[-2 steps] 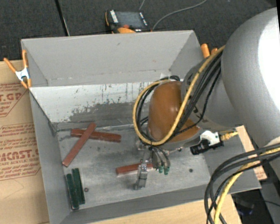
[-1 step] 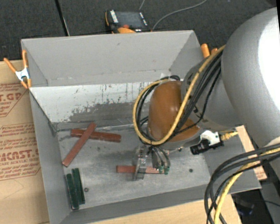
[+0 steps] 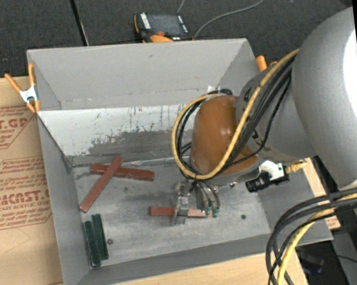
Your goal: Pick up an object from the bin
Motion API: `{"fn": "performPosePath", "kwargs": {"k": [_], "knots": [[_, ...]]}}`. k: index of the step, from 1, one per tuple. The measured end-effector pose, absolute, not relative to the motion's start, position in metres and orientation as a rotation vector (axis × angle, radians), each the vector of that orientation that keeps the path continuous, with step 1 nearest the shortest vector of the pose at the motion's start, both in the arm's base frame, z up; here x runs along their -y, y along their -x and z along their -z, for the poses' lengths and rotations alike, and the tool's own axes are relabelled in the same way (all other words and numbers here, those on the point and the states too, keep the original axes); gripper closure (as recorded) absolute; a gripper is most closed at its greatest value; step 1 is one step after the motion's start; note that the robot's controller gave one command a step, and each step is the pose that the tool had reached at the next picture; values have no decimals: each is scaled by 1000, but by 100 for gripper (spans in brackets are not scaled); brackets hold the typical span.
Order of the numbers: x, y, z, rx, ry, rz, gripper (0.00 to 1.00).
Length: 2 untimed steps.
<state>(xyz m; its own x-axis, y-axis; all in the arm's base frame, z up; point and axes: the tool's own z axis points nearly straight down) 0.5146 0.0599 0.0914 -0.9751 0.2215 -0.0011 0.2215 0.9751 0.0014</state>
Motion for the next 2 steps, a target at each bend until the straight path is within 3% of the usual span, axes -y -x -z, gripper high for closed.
{"fn": "performPosePath", "kwargs": {"k": [1, 2], "knots": [[-61, -515, -127, -3119, -350, -3, 100], [-61, -517, -188, -3116, -349, -3, 100]]}}
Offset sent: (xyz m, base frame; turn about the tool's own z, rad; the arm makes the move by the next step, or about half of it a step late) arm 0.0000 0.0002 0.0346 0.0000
